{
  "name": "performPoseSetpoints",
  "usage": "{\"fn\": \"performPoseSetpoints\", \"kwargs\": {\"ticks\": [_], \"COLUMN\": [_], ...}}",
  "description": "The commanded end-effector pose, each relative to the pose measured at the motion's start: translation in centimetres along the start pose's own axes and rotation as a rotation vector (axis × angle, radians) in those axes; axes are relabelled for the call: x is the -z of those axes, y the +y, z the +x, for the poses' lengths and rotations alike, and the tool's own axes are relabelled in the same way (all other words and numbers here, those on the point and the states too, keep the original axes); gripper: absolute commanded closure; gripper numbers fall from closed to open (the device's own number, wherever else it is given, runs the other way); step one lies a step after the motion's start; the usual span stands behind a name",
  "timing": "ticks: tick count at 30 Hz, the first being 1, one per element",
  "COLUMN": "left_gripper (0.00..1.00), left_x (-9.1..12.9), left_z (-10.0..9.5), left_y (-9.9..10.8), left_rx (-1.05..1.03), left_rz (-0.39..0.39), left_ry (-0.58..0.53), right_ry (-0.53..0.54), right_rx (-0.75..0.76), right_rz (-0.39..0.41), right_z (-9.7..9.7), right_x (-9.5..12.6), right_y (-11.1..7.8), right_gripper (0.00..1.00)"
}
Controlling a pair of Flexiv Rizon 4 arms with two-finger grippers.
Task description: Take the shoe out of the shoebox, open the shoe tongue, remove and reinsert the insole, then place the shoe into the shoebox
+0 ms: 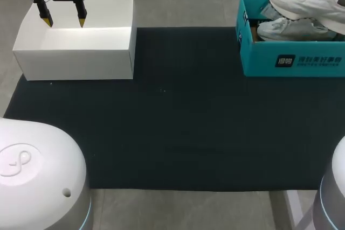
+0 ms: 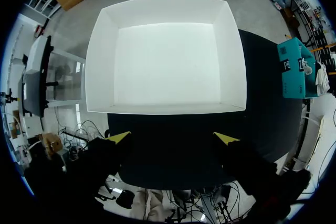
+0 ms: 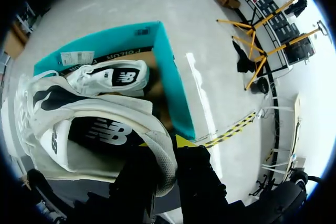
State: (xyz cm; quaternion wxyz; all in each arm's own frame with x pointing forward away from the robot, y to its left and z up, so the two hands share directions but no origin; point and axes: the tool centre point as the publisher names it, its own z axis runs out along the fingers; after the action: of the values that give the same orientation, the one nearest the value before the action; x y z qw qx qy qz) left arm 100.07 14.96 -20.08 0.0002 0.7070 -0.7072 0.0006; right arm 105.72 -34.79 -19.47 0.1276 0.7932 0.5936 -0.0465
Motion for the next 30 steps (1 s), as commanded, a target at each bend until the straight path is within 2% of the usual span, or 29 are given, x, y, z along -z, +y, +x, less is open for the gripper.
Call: {"fn": "performPoseSetpoints", "kwargs": {"ticks": [1,5,18,23,30], "left_gripper": [0.00,0.00,0.00,0.00,0.00], "left_x": [0.0,0.0,0.0,0.0,0.0], "left_z": [0.0,0.0,0.0,0.0,0.0], "left_y": [0.0,0.0,0.0,0.0,0.0], "left_rx": [0.000,0.000,0.000,0.000,0.000], "left_rz": [0.000,0.000,0.000,0.000,0.000], "left_ry": [0.000,0.000,0.000,0.000,0.000], "right_ry": [-0.035,-0.061,-0.055,-0.057,-0.086], "right_rx": [-0.001,0.032,0.139,0.140,0.110], "right_rz": [-0.062,-0.084,-0.036,-0.025,-0.032], "right_z": [0.4,0.8,1.6,3.8,8.3], "right_x": [4.7,6.6,11.6,12.4,13.5], "right_y": [-1.6,-2.7,-5.4,-7.3,-11.2], "right_gripper": [1.00,1.00,1.00,1.00,1.00]}}
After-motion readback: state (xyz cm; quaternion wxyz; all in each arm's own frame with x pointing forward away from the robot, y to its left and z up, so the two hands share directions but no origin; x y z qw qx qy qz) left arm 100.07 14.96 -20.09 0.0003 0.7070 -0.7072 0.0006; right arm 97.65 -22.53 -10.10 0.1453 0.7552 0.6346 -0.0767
